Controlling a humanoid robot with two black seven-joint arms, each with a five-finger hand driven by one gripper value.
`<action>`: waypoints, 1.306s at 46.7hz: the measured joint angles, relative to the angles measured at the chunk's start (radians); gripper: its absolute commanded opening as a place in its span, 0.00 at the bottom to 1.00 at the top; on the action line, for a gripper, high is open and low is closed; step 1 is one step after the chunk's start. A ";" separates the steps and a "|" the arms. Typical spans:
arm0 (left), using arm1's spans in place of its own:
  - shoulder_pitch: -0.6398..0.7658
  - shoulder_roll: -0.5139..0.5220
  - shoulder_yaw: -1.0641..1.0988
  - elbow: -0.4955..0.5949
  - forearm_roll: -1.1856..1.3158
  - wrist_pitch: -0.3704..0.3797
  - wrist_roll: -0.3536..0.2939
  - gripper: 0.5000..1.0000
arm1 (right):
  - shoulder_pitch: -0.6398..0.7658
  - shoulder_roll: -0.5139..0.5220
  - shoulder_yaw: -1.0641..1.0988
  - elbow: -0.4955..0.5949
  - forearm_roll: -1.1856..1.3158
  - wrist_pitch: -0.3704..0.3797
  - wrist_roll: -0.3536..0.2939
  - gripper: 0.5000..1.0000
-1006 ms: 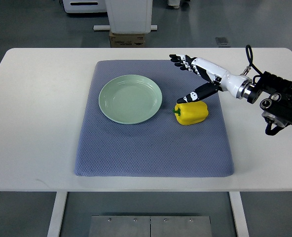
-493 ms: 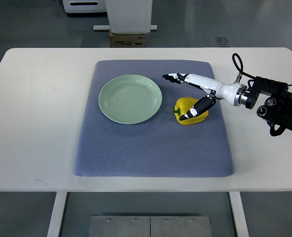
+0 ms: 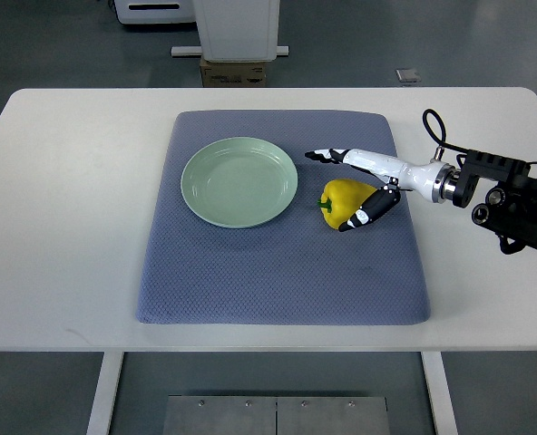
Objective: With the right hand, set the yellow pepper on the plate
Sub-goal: 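Close the right hand fingers around the yellow pepper, then lift the pepper with the right hand and lower it onto the green plate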
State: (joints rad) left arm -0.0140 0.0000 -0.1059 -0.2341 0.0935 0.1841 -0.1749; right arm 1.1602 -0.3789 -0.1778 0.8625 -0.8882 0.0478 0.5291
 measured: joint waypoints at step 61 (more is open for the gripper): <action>0.000 0.000 0.000 0.000 0.000 0.000 0.000 1.00 | 0.056 0.005 -0.085 -0.050 -0.005 -0.020 -0.017 0.00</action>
State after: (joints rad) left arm -0.0141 0.0000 -0.1059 -0.2340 0.0935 0.1841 -0.1749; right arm 1.2165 -0.3743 -0.2627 0.8129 -0.8927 0.0275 0.5124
